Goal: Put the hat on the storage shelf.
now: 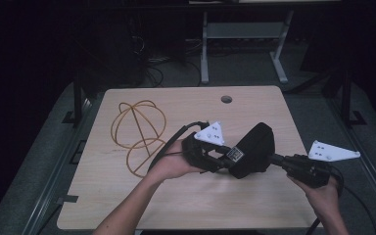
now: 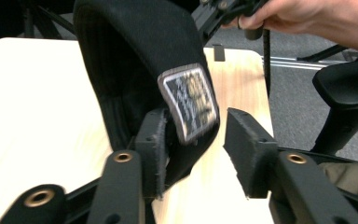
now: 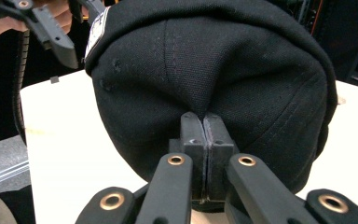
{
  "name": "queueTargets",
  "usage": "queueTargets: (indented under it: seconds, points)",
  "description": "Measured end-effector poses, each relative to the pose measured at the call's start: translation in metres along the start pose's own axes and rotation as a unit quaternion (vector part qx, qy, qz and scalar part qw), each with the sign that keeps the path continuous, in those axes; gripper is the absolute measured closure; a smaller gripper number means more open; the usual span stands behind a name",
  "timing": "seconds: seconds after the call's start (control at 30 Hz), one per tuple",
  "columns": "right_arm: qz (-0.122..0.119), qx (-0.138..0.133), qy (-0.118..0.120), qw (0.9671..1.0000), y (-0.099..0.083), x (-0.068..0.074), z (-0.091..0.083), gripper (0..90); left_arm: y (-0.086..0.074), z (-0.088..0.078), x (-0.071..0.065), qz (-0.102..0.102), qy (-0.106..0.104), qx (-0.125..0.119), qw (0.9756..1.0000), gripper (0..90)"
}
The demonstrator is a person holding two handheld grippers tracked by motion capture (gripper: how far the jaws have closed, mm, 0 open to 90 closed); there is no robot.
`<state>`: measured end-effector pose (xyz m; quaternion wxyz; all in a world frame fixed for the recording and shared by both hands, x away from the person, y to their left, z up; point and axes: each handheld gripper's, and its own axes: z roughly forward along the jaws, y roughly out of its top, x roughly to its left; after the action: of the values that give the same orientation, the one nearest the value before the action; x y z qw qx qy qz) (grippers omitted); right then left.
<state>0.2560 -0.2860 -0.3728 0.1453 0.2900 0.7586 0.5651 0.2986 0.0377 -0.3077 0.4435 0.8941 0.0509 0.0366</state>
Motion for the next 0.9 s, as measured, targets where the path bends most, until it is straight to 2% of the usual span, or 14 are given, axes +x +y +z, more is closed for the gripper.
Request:
queueTargets:
  seconds: [0.13,0.37,0.7,0.9]
  points:
    - [-0.004,0.008,0.002,1.0,0.008,-0.002,0.0,89.3,-0.012,-0.007,-0.002,-0.001,0.015,0.008,0.9999,51.3]
    - [-0.011,0.014,-0.001,0.9998,0.019,-0.004,0.001,89.3,-0.034,-0.015,-0.007,-0.011,0.028,0.015,0.9994,49.7]
    - [-0.017,0.022,0.004,0.9996,0.04,-0.007,0.005,89.3,-0.064,-0.02,-0.012,-0.025,0.042,0.017,0.9987,47.0]
    - [-0.026,0.026,0.008,0.9993,0.055,-0.007,0.014,89.2,-0.082,-0.021,-0.014,-0.034,0.052,0.016,0.9979,44.9]
